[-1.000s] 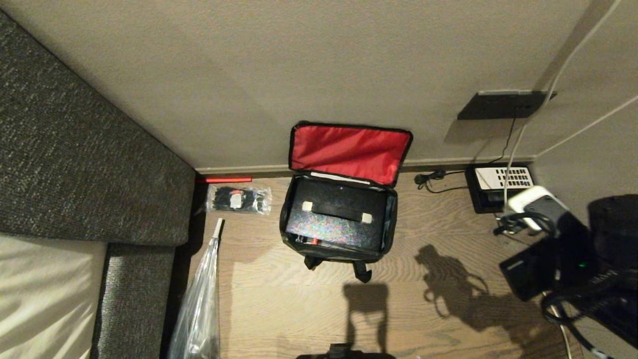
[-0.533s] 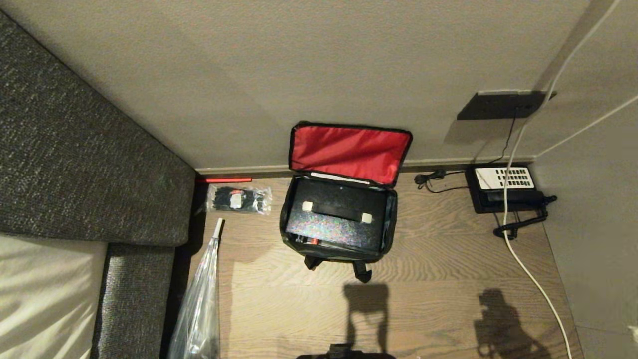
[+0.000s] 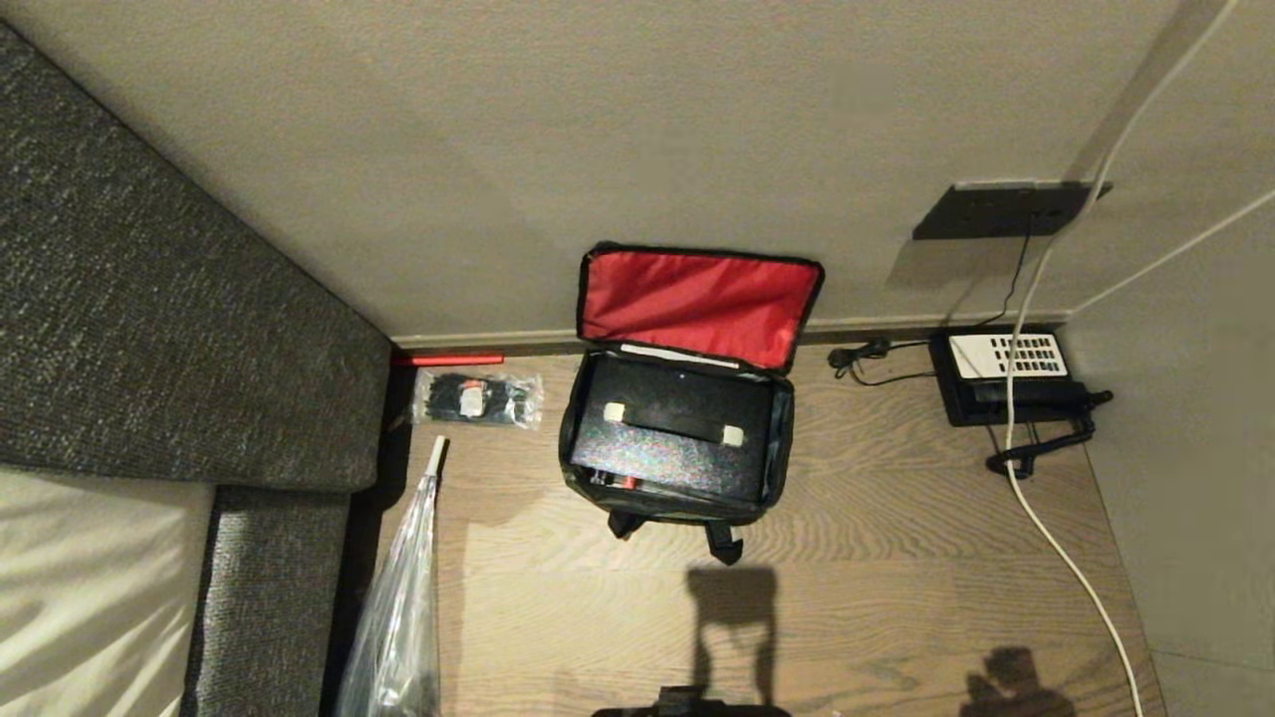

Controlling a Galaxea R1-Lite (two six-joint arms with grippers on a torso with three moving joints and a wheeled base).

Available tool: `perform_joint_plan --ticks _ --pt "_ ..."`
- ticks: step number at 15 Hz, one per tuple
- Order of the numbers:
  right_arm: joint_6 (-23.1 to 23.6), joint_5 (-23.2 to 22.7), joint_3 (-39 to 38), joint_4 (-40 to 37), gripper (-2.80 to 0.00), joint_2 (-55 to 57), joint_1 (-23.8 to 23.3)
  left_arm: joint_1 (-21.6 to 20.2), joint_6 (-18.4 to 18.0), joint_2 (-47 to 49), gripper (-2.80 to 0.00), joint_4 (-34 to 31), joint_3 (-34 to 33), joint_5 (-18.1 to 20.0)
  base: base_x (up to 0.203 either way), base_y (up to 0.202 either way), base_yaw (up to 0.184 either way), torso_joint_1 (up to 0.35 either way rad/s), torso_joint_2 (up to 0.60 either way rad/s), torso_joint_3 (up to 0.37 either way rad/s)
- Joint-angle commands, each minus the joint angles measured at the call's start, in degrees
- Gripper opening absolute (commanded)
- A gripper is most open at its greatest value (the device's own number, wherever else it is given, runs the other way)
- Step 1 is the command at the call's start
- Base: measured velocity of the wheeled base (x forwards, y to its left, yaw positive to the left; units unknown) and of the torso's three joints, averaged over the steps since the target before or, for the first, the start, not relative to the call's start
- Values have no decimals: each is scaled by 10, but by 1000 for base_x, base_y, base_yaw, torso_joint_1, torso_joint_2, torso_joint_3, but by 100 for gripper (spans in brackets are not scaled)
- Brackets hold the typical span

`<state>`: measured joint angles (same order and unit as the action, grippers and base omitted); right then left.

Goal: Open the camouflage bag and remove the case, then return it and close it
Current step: Close the top of the storage box

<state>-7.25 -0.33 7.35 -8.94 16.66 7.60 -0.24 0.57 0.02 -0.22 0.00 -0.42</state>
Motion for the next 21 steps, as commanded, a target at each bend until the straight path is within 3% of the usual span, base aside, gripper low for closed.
perform_joint_plan --ticks 1,2,5,8,11,15,18,21 --pt "23 1 -61 121 -280 -3 -11 0 0 -1 -280 0 -2 0 0 0 0 0 0 0" --pt "51 5 -76 136 -280 -3 -21 0 0 -1 -280 0 -2 0 0 0 0 0 0 0" --pt "70 -5 -73 129 -280 -42 -60 0 0 -1 -280 0 -2 0 0 0 0 0 0 0" --pt "46 -4 -71 110 -280 -51 -66 0 0 -1 -280 0 -2 0 0 0 0 0 0 0" --pt "86 -11 -73 122 -280 -51 -66 0 0 -1 -280 0 -2 0 0 0 0 0 0 0" --pt "59 -8 -73 122 -280 -156 -69 0 0 -1 -280 0 -2 0 0 0 0 0 0 0" --pt "33 -3 -74 119 -280 -168 -70 0 0 -1 -280 0 -2 0 0 0 0 0 0 0" --pt "72 -10 -73 124 -280 -168 -70 0 0 0 -280 0 -2 0 0 0 0 0 0 0"
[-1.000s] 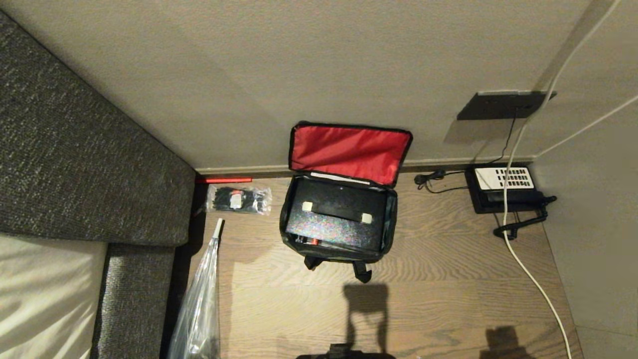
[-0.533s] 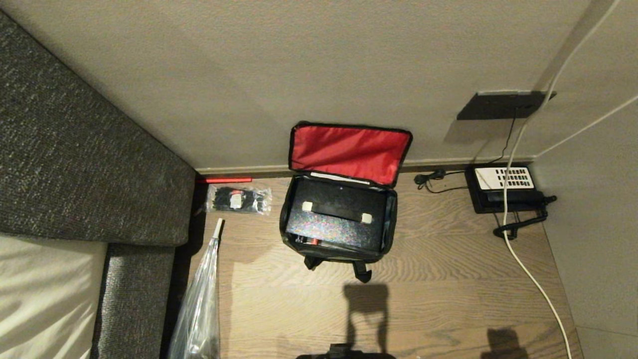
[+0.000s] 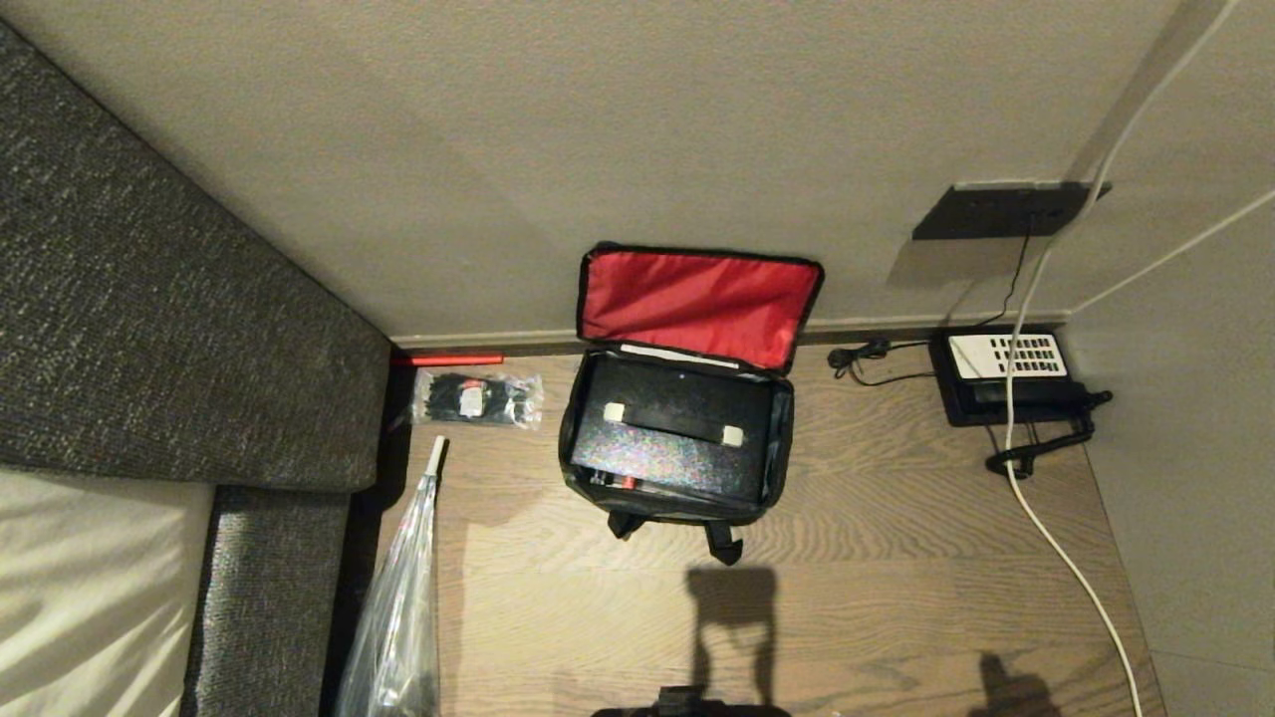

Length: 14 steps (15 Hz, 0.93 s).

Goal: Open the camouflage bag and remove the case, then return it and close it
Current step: Close the top of the storage box

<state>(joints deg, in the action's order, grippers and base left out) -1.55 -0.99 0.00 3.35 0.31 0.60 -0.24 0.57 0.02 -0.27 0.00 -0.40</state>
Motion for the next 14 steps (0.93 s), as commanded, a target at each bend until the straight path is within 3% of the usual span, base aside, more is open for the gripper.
perform_joint_plan --ticks 1,14 --pt "16 -4 1 0 -280 -5 0 0 0 -1 -280 0 -2 0 0 0 0 0 0 0" --pt "23 -2 0 -2 -280 -5 0 -1 1 -1 -280 0 -2 0 0 0 0 0 0 0"
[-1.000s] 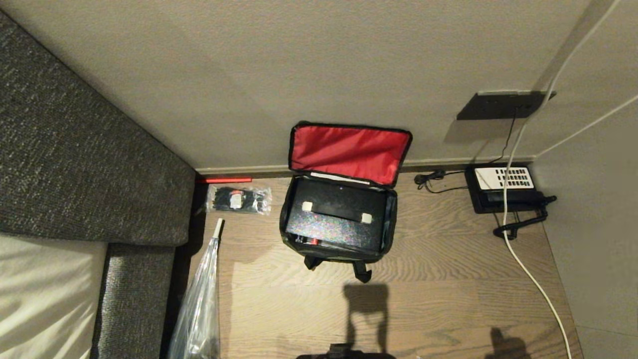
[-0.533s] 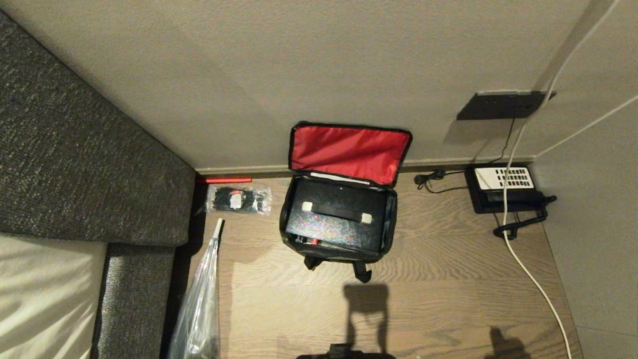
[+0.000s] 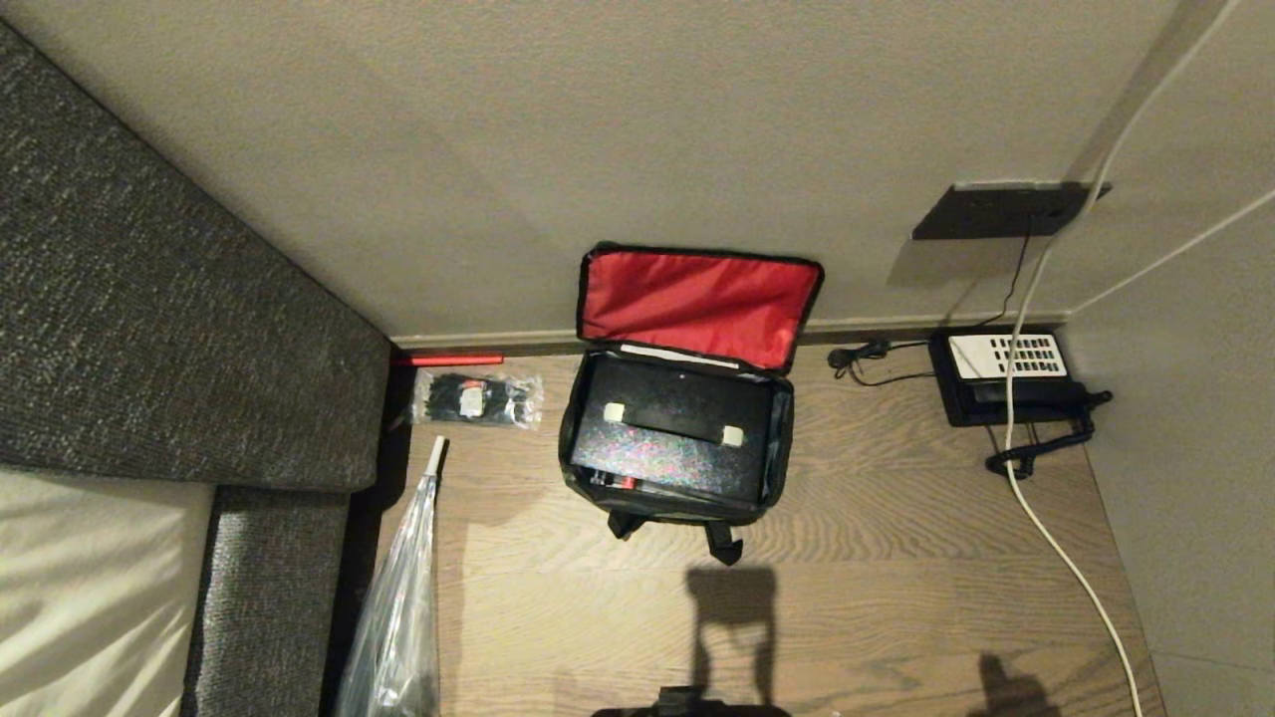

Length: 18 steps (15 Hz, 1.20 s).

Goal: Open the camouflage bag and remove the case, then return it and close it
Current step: Close the top of the storage box

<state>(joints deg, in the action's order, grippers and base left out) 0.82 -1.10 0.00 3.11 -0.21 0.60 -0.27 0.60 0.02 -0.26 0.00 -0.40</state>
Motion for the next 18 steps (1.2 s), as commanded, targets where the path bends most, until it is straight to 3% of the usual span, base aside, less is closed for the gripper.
perform_joint_plan --ticks 1,6,12,18 --pt "-1 0 0 1 -280 0 0 -1 1 0 -280 0 -2 0 0 0 0 0 0 0" --pt "0 0 0 1 -280 0 0 0 1 -1 -280 0 -2 0 0 0 0 0 0 0" --pt "1 -1 0 1 -280 0 0 0 1 -1 -280 0 -2 0 174 0 0 2 4 2" --pt "1 9 0 -33 -280 0 0 0 0 -1 -280 0 -2 0 0 0 0 0 0 0"
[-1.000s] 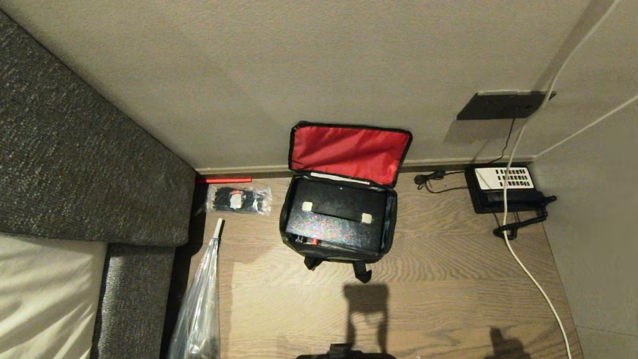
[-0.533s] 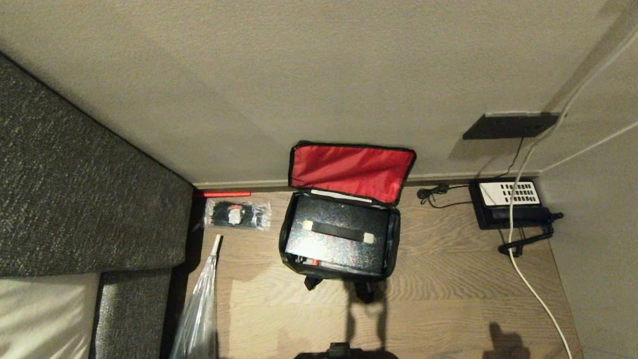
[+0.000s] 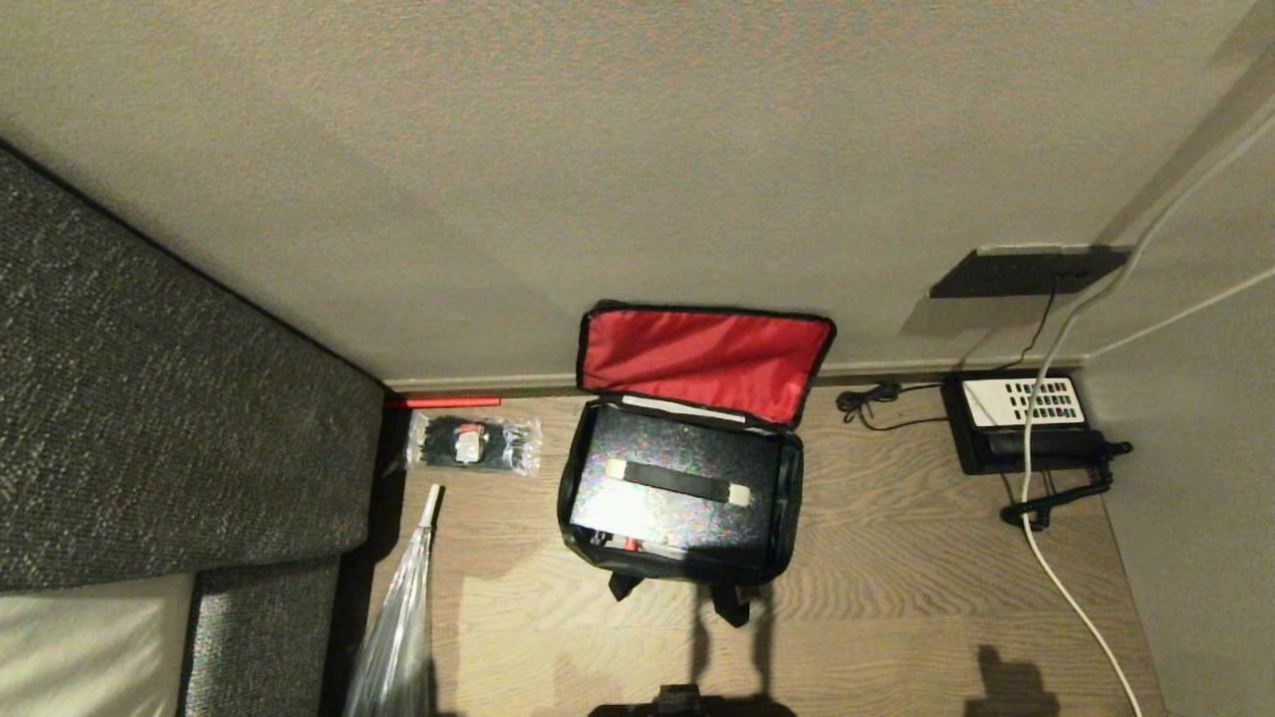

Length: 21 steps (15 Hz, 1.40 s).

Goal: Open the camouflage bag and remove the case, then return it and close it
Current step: Close the top of the storage box

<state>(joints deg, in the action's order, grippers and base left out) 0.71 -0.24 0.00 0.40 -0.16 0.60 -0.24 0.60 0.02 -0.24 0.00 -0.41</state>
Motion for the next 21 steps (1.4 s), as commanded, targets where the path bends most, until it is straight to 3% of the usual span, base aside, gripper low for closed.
perform_joint_plan --ticks 1,4,6,8,11,13,15,17,21 --pt "4 -2 0 -5 -280 -1 0 0 0 0 -280 0 -2 0 0 0 0 0 0 0" --pt "46 -5 3 4 -280 0 0 0 0 -1 -280 0 -2 0 0 0 0 0 0 0" --pt "16 -2 33 2 -280 -1 0 0 0 -1 -280 0 -2 0 0 0 0 0 0 0" --pt "4 -21 151 -103 -280 -1 0 0 0 -1 -280 0 -2 0 0 0 0 0 0 0" --pt "-26 -89 367 -334 -280 14 0 0 0 -1 -280 0 -2 0 0 0 0 0 0 0" --pt "-71 -109 422 -364 -280 93 4 0 0 -1 -280 0 -2 0 0 0 0 0 0 0" --pt "-122 -122 449 -340 -280 249 19 0 0 -1 -280 0 -2 0 0 0 0 0 0 0" --pt "-167 -131 461 -266 -280 442 30 0 0 0 -280 0 -2 0 0 0 0 0 0 0" --pt "-255 -143 444 62 -280 799 43 0 0 0 -280 0 -2 0 0 0 0 0 0 0"
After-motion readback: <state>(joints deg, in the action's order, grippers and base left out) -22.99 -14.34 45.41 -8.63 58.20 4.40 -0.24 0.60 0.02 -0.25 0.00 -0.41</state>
